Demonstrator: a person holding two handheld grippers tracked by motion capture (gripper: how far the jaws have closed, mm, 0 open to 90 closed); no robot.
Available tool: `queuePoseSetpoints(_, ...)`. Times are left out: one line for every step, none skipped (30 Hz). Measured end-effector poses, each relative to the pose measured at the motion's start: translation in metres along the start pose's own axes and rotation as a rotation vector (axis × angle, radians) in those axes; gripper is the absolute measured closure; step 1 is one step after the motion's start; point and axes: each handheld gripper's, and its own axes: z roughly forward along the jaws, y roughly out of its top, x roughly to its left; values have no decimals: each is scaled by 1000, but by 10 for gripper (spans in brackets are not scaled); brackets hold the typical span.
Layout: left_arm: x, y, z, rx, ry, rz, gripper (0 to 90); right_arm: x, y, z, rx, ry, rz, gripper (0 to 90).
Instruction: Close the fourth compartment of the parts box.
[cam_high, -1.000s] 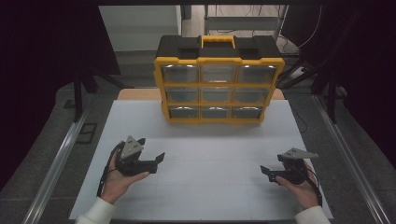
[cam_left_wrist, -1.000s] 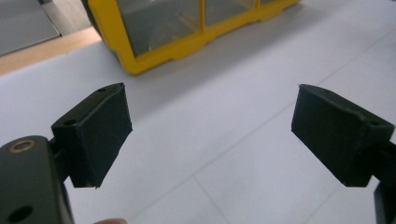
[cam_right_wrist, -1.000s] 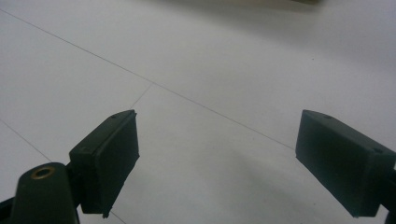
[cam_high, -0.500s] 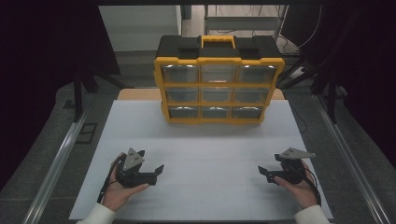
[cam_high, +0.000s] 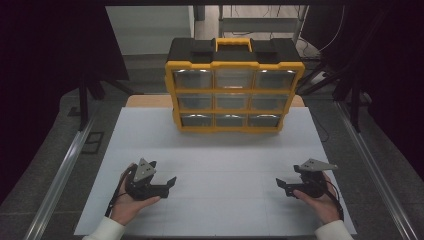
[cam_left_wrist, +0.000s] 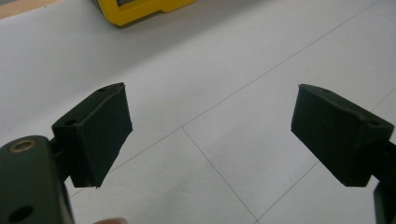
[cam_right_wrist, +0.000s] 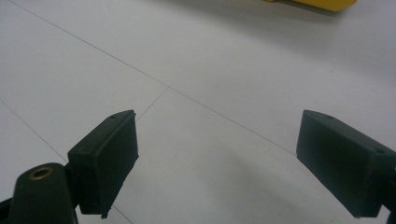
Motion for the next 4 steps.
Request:
queuePoseSetpoints(0, 0, 0, -3, 0, -2, 129, 0, 0, 0, 1, -1, 1, 132)
queuePoseSetpoints(0, 0, 0, -5, 1, -1, 130, 0, 0, 0, 1, -1, 1, 132)
queuePoseSetpoints(0, 1, -1, -5, 1, 1, 130, 1, 0, -1, 0, -1, 0, 132)
queuePoseSetpoints(0, 1, -1, -5, 1, 2, 130, 1, 0, -1, 1, -1, -1, 132)
